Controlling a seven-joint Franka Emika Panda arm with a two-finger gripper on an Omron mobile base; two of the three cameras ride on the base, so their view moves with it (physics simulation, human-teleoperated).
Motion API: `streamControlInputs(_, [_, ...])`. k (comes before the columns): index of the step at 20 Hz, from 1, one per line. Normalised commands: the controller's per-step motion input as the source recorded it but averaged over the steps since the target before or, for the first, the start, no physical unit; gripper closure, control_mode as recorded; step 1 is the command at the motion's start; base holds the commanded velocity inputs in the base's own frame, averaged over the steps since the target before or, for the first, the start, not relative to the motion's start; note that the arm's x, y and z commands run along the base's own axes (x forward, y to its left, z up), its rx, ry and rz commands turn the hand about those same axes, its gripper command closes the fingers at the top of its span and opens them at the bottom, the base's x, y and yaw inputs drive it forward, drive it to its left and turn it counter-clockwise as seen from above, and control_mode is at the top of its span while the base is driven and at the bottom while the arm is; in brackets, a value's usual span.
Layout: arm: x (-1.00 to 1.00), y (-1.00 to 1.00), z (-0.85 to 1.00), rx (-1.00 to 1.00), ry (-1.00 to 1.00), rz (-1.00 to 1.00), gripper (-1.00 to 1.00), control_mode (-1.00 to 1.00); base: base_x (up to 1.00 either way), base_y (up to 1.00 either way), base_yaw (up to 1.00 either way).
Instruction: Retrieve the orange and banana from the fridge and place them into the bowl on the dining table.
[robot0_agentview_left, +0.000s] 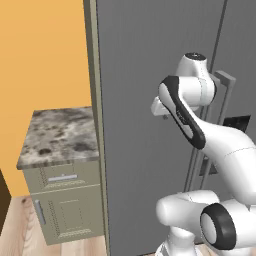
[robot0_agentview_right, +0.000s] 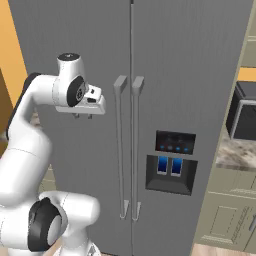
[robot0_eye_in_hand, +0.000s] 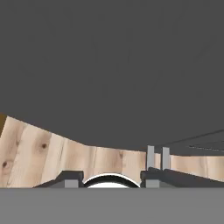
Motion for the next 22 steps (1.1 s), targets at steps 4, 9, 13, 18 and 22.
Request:
streamControlInputs(4, [-0.41, -0.04, -0.04, 0.00, -0.03, -0.07, -1.00, -1.00, 0.00, 0.00, 0.00])
streamControlInputs(9, [-0.86, -0.17, -0.13, 0.00, -0.17, -0.07, -1.00, -1.00, 0.00, 0.00, 0.00])
streamControlInputs(13, [-0.76, -0.21, -0.18, 0.00, -0.21, -0.03, -1.00, -1.00, 0.00, 0.00, 0.00])
streamControlInputs(18, [-0.46, -0.08, -0.24, 0.00, -0.15, -0.02, -1.00, -1.00, 0.00, 0.00, 0.00])
streamControlInputs(22, [-0.41, -0.04, -0.23, 0.00, -0.11, -0.03, -1.00, -1.00, 0.00, 0.00, 0.00])
